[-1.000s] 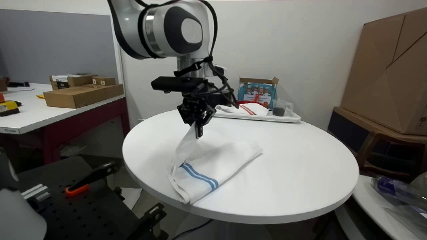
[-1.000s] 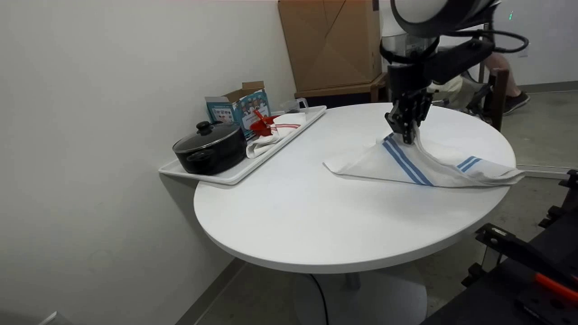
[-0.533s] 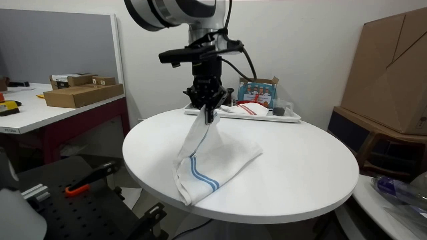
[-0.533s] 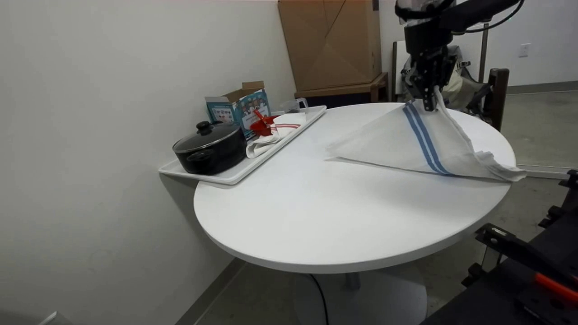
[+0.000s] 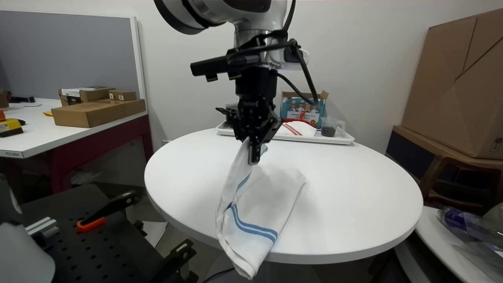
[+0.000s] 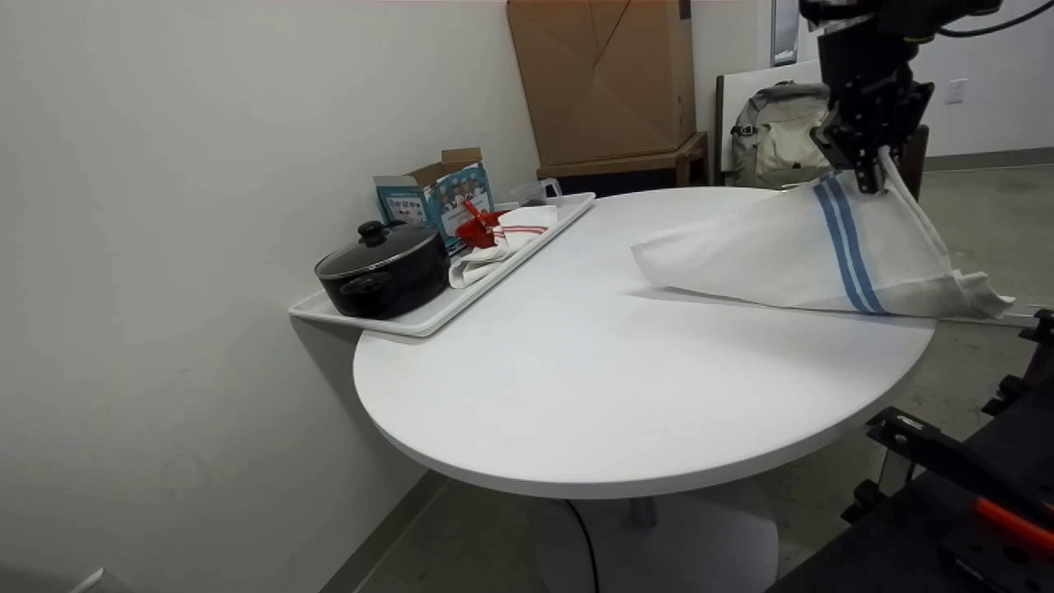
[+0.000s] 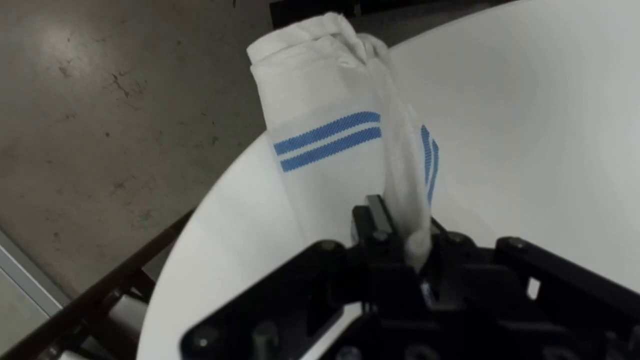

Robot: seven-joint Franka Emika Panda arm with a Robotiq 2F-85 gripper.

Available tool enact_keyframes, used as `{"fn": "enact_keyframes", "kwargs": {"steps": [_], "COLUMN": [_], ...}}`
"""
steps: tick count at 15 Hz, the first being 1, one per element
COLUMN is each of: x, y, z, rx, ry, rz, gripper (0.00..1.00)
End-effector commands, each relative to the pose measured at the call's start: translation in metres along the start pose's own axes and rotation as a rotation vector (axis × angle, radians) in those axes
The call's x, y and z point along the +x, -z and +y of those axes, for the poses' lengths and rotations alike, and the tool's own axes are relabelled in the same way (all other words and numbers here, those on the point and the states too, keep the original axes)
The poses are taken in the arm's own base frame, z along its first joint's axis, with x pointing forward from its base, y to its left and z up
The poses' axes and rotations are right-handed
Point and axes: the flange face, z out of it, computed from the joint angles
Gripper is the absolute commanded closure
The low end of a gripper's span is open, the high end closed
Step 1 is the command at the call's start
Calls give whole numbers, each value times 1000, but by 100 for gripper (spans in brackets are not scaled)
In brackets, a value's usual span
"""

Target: Fold the towel two times over from right to left then left to right, fold the towel in half from top to bottom

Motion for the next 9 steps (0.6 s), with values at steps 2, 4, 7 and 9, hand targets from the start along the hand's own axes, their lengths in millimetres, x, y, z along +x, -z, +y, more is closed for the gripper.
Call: {"fn": "enact_keyframes", "kwargs": {"steps": [2,4,7,9], "x": [-7,-7,-6,-6], "y": [-39,-52,-73,-86], "z": [52,79,106,111], "rx": [-27,-14,-16,-33], "ry": [-235,-345,-463,-474], "rz": [-89,-133,-187,-233], "gripper": [91,91,91,64]}}
